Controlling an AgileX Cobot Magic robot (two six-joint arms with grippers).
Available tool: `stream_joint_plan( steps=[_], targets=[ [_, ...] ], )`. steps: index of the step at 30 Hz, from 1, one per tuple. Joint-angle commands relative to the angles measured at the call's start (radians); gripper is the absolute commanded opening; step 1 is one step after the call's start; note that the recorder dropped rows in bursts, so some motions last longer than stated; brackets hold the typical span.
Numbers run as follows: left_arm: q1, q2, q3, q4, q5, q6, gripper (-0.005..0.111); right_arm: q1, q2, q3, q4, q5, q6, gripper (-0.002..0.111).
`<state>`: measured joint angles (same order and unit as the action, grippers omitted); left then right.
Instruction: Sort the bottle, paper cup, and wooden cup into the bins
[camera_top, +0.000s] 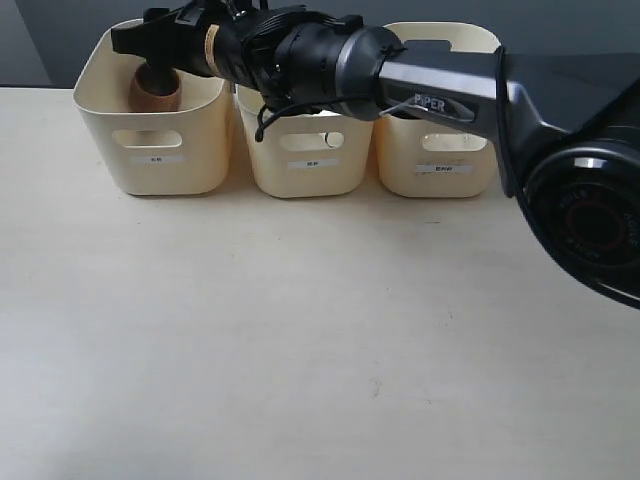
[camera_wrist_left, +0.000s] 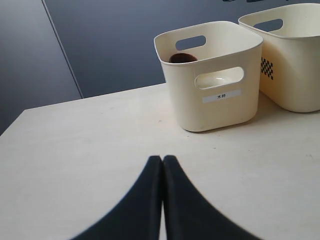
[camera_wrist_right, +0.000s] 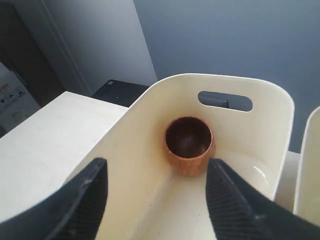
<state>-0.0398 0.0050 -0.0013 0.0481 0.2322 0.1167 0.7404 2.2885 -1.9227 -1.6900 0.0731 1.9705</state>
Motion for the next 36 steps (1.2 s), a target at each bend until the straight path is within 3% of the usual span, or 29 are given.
stream_joint_plan(
  steps=[1,9,20,36],
  targets=[
    [-0.003,-0.005,0.001,-0.005,-0.001,-0.002,0.000,-0.003,-0.025,-0.006,0.021,-0.073,-0.006,0.055],
    [-0.003,-0.005,0.001,-0.005,-0.001,-0.002,0.000,-0.003,-0.170,0.076,-0.054,-0.135,-0.009,0.055],
    [-0.003,-0.005,0.001,-0.005,-0.001,-0.002,0.000,-0.104,-0.493,0.480,-0.054,-0.112,-0.035,0.055],
    [-0.003,-0.005,0.001,-0.005,-0.001,-0.002,0.000,-0.275,-0.888,1.072,-0.054,0.077,-0.052,0.055]
  ],
)
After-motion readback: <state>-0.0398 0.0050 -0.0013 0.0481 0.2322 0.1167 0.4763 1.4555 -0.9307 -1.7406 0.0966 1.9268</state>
